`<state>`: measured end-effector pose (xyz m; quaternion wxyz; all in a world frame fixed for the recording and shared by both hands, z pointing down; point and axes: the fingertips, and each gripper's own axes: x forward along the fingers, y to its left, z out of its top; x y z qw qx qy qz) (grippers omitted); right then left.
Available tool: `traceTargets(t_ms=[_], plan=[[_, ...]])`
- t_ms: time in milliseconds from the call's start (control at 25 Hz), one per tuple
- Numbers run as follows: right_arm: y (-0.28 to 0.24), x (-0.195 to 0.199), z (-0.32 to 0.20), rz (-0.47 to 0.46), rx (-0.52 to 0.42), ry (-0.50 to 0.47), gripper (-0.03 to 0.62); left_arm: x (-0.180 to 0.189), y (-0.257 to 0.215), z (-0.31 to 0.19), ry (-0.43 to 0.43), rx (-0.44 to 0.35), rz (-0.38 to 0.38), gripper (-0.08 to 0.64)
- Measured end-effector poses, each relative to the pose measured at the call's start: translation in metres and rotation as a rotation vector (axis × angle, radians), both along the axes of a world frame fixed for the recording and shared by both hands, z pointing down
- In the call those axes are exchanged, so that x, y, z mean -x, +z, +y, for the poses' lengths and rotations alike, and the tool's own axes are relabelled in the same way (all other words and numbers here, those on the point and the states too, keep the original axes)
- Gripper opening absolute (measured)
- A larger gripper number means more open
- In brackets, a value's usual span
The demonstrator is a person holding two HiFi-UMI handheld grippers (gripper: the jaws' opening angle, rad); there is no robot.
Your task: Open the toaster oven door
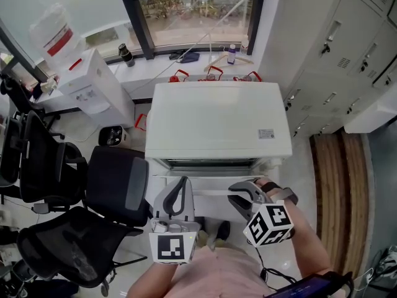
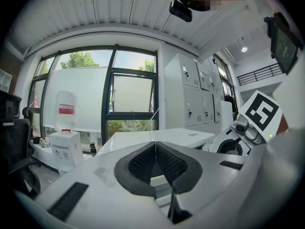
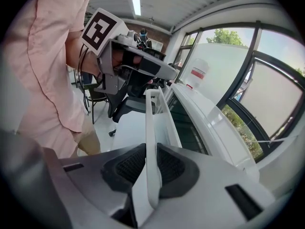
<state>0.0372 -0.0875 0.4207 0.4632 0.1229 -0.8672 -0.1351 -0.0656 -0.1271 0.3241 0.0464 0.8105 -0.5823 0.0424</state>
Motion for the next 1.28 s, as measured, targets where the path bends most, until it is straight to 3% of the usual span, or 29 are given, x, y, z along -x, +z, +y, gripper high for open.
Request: traceTargets(t_ms=[600, 800, 1280], plan=[[0.009, -0.002, 0.021, -0.002, -0.014, 0.000, 0.072, -0.011, 0.003, 0.011, 0.008, 0.011, 0.010, 0.014], [0.009, 0.000, 0.022, 0.001, -0.018, -0.004, 0.072, -0.007, 0.006, 0.014, 0.012, 0.000, -0.018, 0.014], [0.014, -0.001, 0.030, 0.019, -0.028, -0.025, 0.069, -0.011, 0.004, 0.014, -0.001, 0.007, 0.010, 0.014]])
